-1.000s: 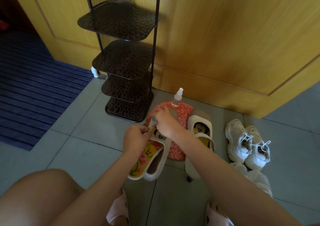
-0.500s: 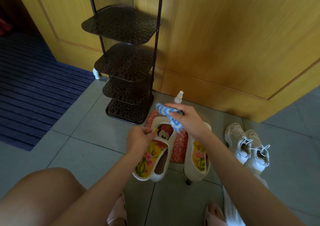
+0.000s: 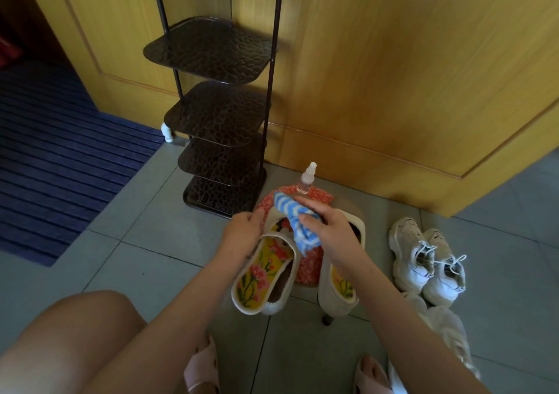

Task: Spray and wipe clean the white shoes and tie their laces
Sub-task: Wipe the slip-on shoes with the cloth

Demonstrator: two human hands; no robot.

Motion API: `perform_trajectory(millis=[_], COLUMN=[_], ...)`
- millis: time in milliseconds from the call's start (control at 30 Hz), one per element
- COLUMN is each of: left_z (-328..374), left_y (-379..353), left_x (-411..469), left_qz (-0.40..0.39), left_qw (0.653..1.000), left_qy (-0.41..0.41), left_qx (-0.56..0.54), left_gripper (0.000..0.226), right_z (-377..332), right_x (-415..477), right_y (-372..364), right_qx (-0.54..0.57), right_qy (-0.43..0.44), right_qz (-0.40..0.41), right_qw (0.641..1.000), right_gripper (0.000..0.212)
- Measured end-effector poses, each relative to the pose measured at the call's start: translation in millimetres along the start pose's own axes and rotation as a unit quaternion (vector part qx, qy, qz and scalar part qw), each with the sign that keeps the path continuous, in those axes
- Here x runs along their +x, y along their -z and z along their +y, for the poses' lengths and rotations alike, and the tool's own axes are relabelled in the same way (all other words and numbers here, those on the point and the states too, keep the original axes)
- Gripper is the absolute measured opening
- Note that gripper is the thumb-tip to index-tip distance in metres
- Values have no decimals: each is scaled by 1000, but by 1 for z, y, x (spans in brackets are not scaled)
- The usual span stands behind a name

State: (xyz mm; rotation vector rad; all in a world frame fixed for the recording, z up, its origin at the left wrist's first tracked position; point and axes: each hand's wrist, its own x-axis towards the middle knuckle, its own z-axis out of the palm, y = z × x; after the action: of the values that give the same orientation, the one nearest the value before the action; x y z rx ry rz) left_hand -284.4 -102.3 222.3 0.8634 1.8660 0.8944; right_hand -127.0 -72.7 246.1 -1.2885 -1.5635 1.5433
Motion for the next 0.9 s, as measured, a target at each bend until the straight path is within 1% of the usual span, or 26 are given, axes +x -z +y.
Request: perform_trajectory(millis=[67,100,167,200,267,300,333,367,400,433,467,500,533,567,600,633,700,733,767,800,867,900], left_z=[12,20,35,39,39,38,36,36,36,36,37,39,40,39,36,31,19,13,9,8,9,9], left_y=[10,16,25,28,31,32,33,34,34,36,39,43,48,52,55,56,51,46,40,33,20,13], left_x=[3,2,-2,-2,3,6,9,12,17,23,30,37,44,51,59,66,78,81,84,85,88,89], left_qz=[-6,-36,-123,-136,-112,-95,-84,-79,-74,-59,-35,-13,-3,-5,-9,-13,-38,-61,-80,-91,-91,-89], left_qw=[998,993,975,971,973,974,974,975,978,983,984,978,972,968,965,963,964,963,962,960,955,952], left_qy=[-42,-53,-40,-55,-108,-122,-122,-114,-117,-139,-173,-206,-229,-242,-250,-252,-246,-246,-250,-257,-277,-289], left_qx=[-52,-104,-183,-187,-169,-167,-171,-173,-158,-108,-34,27,58,72,83,95,96,86,72,58,45,46], left_gripper=[26,24,31,37,40,36,32,29,26,23,22,22,21,22,22,23,26,29,32,35,35,34], right_z=[-1,-4,-15,-22,-37,-42,-46,-48,-49,-47,-43,-35,-25,-14,-5,3,13,15,17,18,19,20], right_x=[0,1,6,8,11,12,14,15,16,17,18,19,21,23,24,25,29,31,34,38,46,50], right_y=[-7,-11,-23,-28,-38,-41,-42,-42,-40,-38,-35,-30,-26,-23,-22,-23,-26,-28,-30,-31,-29,-27], right_qx=[55,84,174,237,329,347,347,327,276,188,69,-65,-194,-299,-371,-404,-393,-398,-417,-442,-477,-482], right_qy=[-1,-3,-12,-24,-56,-68,-76,-79,-75,-62,-44,-18,14,32,27,1,-61,-80,-92,-95,-108,-115], right_qz=[-1,-1,-18,-40,-87,-98,-97,-78,-45,0,52,104,135,142,136,125,104,96,88,83,84,80], right_qw=[998,996,984,970,939,930,930,938,957,980,995,992,972,943,918,906,911,909,900,888,868,865], right_gripper=[28,27,28,29,31,32,31,29,29,29,30,29,27,23,20,25,44,49,46,36,9,11])
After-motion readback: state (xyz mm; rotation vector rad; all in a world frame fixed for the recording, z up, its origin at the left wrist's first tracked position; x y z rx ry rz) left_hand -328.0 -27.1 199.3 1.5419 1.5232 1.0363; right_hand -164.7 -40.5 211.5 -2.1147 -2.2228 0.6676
